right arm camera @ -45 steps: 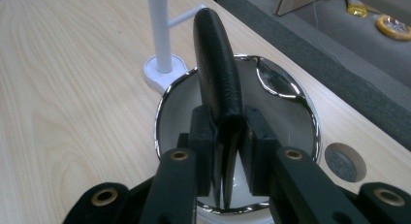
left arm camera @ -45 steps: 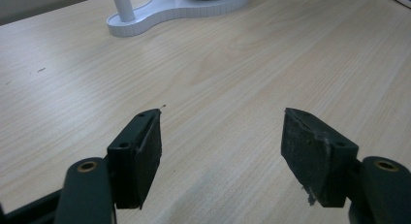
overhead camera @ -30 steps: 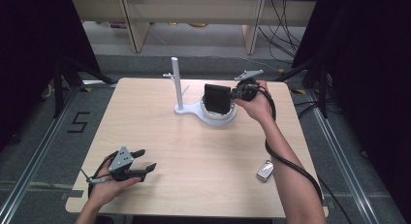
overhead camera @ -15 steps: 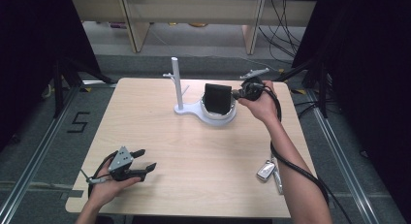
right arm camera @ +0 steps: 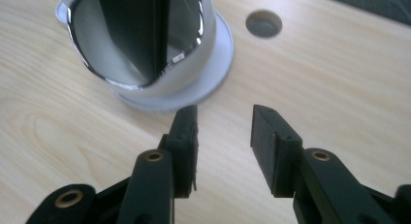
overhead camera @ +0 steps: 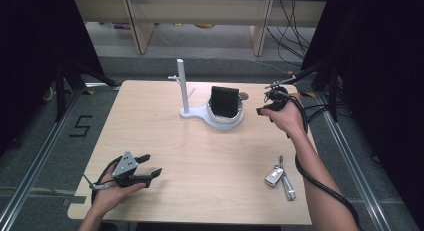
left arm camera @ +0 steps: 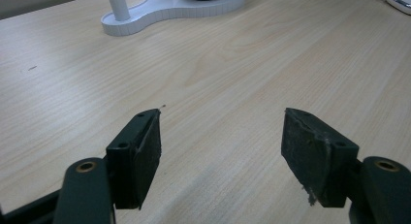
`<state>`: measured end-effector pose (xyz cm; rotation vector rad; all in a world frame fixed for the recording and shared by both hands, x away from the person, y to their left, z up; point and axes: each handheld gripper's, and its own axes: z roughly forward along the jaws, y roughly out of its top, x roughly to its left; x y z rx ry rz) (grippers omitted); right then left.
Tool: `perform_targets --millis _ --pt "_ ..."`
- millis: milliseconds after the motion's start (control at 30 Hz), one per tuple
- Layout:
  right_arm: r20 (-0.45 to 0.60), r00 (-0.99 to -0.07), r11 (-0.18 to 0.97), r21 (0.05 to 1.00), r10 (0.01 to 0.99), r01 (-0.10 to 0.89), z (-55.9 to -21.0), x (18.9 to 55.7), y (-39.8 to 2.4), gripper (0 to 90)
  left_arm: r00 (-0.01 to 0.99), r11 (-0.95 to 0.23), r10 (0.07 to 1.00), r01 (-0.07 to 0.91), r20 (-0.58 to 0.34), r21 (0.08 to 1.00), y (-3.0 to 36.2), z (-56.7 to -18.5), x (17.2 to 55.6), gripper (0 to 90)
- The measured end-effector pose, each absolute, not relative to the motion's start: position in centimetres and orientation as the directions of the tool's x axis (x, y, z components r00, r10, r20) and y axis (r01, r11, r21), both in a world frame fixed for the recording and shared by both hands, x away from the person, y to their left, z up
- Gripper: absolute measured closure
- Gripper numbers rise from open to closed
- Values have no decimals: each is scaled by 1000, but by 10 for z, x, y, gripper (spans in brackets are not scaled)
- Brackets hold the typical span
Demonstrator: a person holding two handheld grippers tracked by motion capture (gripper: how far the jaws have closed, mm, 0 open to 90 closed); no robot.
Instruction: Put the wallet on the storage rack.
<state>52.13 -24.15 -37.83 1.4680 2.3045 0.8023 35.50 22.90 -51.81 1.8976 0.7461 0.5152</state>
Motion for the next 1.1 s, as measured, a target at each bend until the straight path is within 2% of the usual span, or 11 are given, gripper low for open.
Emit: perform_targets --millis 300,333,867,900,933,1000,1067,1100 --pt "73 -343 267 488 936 831 -388 498 -274 661 722 -322 692 277 25 906 227 -519 355 304" --pt "86 -296 224 468 951 855 -390 494 -276 666 722 -319 691 276 23 906 227 -519 355 304" --pt "136 -229 166 364 964 917 -416 461 -307 720 724 -324 689 268 32 908 226 -517 353 304" --pt "155 -160 101 329 975 939 -417 458 -304 723 725 -316 688 265 27 911 225 -517 353 304" --pt "137 -206 148 345 969 927 -419 459 -309 726 726 -318 688 266 28 910 225 -517 353 304" --pt "153 -161 105 322 975 941 -422 457 -307 732 730 -313 683 265 23 912 224 -518 353 304" --pt "163 -152 96 306 975 947 -425 456 -309 739 730 -316 683 267 23 910 224 -517 353 304" --pt "151 -178 122 318 972 940 -427 457 -312 741 730 -312 683 265 22 912 223 -518 354 304"
